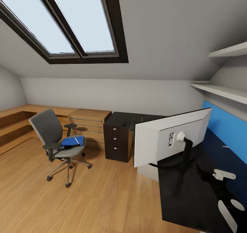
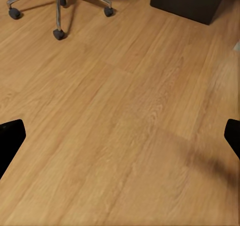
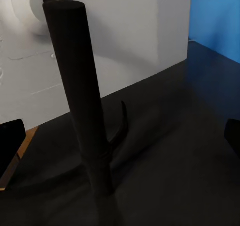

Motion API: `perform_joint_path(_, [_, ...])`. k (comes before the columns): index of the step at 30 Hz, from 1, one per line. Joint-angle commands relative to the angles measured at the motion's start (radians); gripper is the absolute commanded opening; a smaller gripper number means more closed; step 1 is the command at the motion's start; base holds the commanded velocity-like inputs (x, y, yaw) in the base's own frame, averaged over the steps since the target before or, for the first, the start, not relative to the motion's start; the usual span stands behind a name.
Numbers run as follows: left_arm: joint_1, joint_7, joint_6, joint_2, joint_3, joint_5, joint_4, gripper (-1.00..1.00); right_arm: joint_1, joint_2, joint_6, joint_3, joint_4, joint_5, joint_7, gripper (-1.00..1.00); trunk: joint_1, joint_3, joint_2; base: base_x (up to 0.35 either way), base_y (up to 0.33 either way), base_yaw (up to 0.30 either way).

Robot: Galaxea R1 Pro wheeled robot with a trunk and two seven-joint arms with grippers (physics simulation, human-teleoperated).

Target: In the bedroom, organize the workspace by keeping the computer under the desk, ensuring the monitor is on the desk, placing the keyboard on the desk next to the monitor, placing the mouse on the desk next to the keyboard, moving the folder from the swivel chair onto the desk next to the mouse, stacking the notebook on top of the folder with the pen on top of the notebook, and positioning the swivel chair next to the desk.

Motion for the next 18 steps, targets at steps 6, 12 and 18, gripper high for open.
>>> perform_joint_path(6, [-0.001, 0.001, -0.003, 0.000, 0.003, 0.000, 0.001, 1.00, -0.001, 0.000, -0.002, -0.001, 0.001, -0.011, 0.008, 1.00, 0.000, -0.001, -0.001, 0.000, 0.000, 0.000])
perform_joint_path(12, [-0.001, 0.003, -0.003, 0.002, 0.007, 0.002, 0.001, 1.00, -0.001, 0.000, -0.002, -0.001, 0.002, -0.011, 0.008, 1.00, 0.000, -0.001, -0.001, 0.000, 0.000, 0.000])
perform_joint_path(18, [-0.001, 0.006, -0.004, 0.002, 0.009, 0.005, -0.001, 1.00, -0.001, 0.000, -0.002, -0.001, 0.002, -0.011, 0.007, 1.00, 0.000, -0.001, -0.001, 0.000, 0.000, 0.000])
